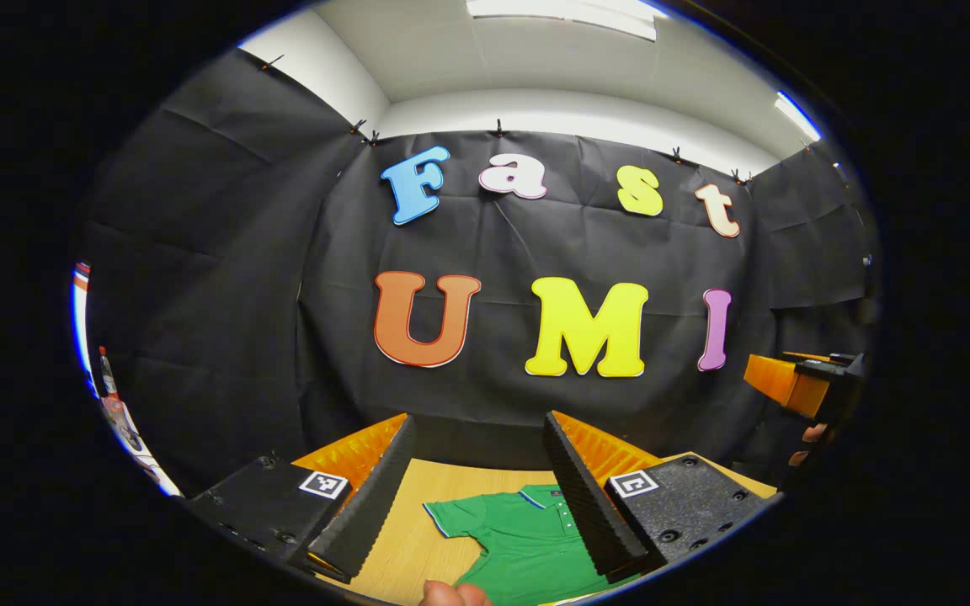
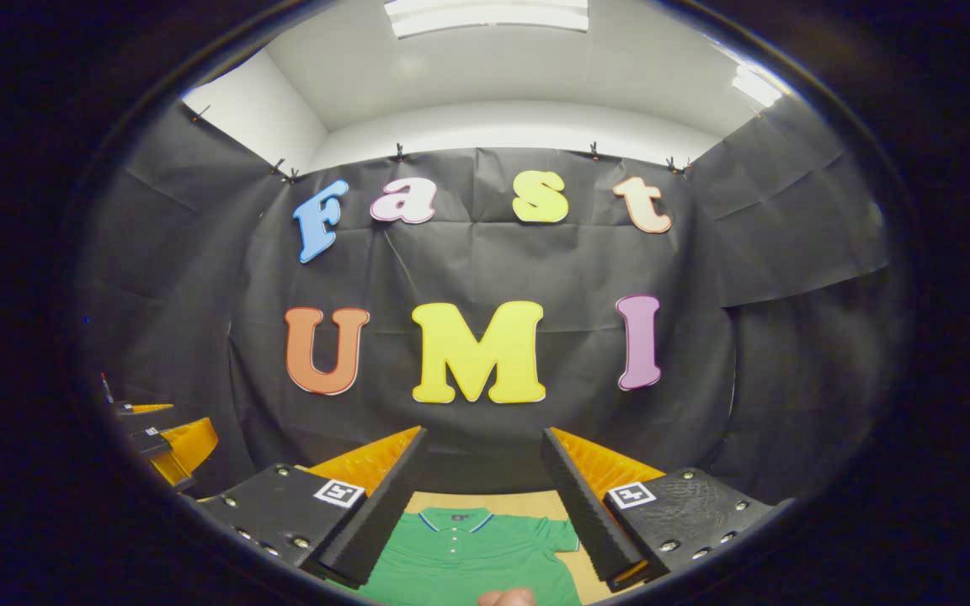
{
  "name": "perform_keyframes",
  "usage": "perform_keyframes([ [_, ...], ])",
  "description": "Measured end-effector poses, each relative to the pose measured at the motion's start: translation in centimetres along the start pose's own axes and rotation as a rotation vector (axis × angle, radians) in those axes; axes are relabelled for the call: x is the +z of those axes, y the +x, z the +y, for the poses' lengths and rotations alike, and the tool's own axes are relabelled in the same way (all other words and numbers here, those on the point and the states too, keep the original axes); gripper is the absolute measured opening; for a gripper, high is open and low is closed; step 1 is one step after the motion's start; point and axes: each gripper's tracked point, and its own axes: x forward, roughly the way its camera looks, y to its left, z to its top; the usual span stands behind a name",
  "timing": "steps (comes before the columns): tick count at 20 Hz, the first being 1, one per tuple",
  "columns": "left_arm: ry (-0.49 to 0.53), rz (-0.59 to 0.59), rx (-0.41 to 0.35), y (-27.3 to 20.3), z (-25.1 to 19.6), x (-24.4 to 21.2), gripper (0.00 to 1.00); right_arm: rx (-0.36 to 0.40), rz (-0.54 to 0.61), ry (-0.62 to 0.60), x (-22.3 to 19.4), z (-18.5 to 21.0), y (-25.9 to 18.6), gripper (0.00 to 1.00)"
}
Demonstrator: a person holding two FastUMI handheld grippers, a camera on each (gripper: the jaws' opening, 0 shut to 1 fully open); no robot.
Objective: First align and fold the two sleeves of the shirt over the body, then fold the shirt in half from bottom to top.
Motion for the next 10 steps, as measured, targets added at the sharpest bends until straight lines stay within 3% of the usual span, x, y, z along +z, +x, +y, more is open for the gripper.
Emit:
perform_keyframes([
  [10,0.017,0.006,0.036,0.4,0.0,-0.6,0.97,0.051,0.036,-0.015,-1.2,0.4,1.5,0.89],
])
